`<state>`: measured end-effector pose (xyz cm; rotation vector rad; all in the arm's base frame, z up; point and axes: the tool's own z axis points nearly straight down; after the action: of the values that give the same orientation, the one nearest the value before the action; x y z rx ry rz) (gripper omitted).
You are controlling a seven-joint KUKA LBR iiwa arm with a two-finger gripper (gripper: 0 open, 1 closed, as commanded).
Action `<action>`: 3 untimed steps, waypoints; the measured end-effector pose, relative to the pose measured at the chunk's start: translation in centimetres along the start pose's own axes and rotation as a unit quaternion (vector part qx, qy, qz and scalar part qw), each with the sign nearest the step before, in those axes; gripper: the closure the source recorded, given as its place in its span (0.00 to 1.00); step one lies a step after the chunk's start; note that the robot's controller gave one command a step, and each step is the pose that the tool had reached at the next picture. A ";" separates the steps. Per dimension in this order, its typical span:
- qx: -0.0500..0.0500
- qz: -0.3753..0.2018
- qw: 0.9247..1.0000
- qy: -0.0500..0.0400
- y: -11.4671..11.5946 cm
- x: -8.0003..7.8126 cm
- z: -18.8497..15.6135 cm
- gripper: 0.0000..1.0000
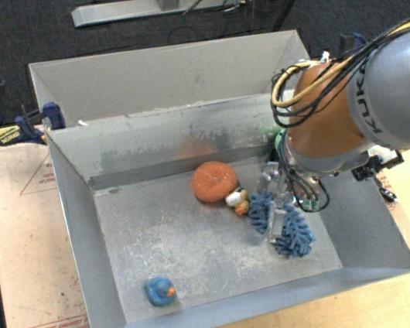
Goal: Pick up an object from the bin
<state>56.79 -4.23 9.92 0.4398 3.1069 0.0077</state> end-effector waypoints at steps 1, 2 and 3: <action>-0.001 0.002 1.000 0.000 -0.1 -0.2 0.1 1.00; -0.001 0.002 1.000 0.000 -0.1 -0.2 0.1 1.00; -0.002 -0.043 0.999 -0.001 0.2 0.1 -5.5 1.00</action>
Offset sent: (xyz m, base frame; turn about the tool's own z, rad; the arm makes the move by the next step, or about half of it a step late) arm 0.0000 0.0000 0.0000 0.0000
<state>56.77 -3.99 15.46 0.3065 3.1203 0.0117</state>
